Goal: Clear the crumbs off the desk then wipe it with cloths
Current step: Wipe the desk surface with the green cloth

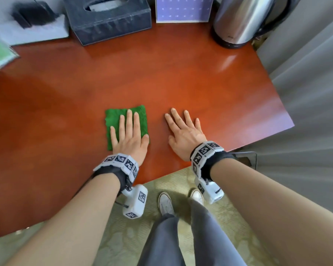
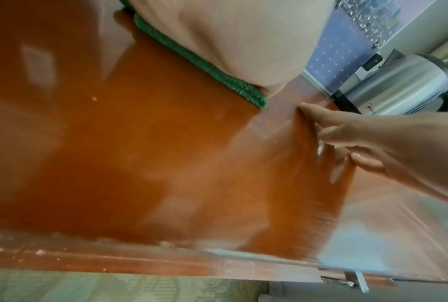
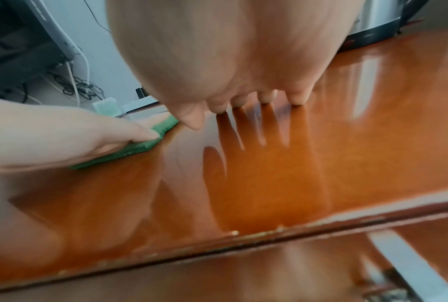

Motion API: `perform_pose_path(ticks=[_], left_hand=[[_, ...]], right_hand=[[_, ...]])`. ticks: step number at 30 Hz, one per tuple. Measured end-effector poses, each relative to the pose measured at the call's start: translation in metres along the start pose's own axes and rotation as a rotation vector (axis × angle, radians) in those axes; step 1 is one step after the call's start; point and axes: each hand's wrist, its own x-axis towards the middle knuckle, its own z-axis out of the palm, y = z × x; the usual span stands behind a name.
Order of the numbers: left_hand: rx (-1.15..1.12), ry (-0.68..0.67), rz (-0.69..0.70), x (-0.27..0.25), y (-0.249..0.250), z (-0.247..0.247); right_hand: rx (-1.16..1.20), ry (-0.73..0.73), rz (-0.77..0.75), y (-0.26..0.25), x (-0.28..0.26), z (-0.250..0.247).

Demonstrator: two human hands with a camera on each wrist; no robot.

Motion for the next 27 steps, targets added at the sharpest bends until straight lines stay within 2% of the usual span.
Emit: perform_pose_path(ticks=[3,9,11,15,18,22,27], left_hand=[[0.014,-0.004,0.017,0.015,0.001,-0.006],[-0.055,0.012,-0.010,0.087,0.012,-0.028],[-0.039,-0.017,0.022,0.073,0.012,-0.026],[0.030,-0.016,0.129,0.001,0.007,-0.004],[0.053,-0.075,0.134,-0.027,0.007,0.008],[0.042,-0.101,0.102,0.017,0.014,-0.008],[-0.037,-0.080,-0.003,0.096,0.037,-0.040]], right_hand=[[0.003,-0.010,0.003,0.000,0.006,-0.003],[-0.011,-0.033,-0.018,0.006,0.013,-0.009],[-0.025,-0.032,-0.012,0.005,0.013,-0.007],[-0.040,-0.016,-0.014,0.004,0.017,-0.008],[-0.044,-0.043,-0.018,0.004,0.021,-0.012],[-0.052,-0.086,-0.035,0.002,0.025,-0.023],[-0.082,-0.041,-0.062,0.013,0.042,-0.045]])
